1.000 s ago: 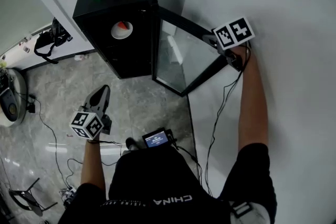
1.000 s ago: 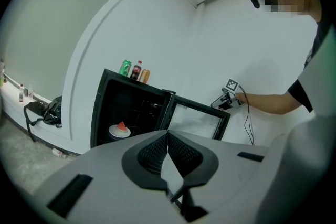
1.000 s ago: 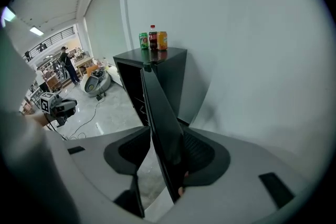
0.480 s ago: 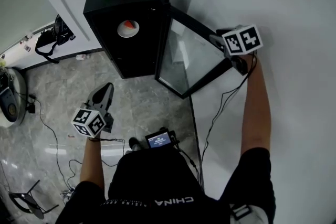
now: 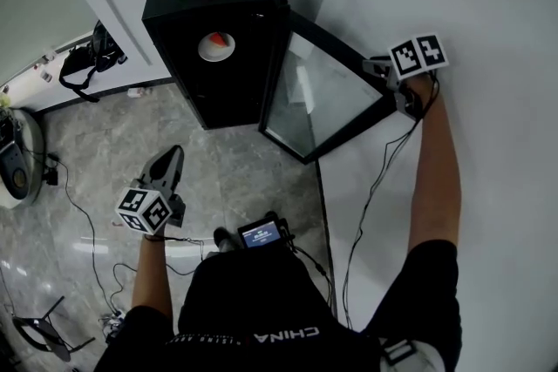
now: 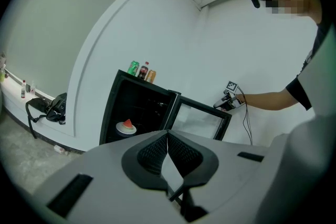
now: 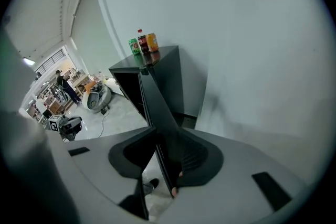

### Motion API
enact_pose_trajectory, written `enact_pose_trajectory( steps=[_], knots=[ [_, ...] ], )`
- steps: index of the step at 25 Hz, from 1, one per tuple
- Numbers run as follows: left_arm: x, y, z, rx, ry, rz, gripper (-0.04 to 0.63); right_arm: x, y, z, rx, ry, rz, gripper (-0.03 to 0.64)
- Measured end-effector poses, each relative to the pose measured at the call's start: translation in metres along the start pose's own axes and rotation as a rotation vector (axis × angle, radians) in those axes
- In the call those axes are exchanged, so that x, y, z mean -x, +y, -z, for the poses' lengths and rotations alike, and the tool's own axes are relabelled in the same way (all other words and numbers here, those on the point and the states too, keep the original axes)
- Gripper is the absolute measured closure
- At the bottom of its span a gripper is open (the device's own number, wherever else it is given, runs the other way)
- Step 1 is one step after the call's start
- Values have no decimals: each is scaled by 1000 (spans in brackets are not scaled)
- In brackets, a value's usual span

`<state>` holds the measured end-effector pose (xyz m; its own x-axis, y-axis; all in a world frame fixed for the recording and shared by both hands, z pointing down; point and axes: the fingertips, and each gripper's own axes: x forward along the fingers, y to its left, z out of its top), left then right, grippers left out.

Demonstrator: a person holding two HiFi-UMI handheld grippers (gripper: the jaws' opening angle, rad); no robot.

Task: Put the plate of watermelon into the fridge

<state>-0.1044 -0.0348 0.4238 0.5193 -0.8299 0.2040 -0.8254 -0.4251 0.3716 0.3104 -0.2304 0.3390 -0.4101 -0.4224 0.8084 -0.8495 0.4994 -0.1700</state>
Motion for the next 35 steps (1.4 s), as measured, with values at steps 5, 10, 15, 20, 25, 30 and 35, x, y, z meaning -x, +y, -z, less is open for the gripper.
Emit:
enact_pose_trajectory(
  steps=[5,10,15,20,25,30,35],
  knots=[
    [-21,-15,2,-3,4,47,583,1,22,10,21,23,-62,494],
    [-32,-23,2,-12,10,80,583,2,65,23,64,28,-175,502],
    [-32,-22,-3,-23,6,93,583,3,105,31,62,-51,-329,503],
    [-18,-13,-5,-29,4,94,583,-9,136,41,-89,-149,-501,514],
    [0,-2,-3,-27,5,88,583,-20,177,36,-136,-223,-534,514],
    [11,4,-4,-43,2,99,583,-36,216,25,-131,-297,-482,512],
    [21,1,-7,-84,18,154,581,-58,255,7,-167,-369,-446,511]
  ],
)
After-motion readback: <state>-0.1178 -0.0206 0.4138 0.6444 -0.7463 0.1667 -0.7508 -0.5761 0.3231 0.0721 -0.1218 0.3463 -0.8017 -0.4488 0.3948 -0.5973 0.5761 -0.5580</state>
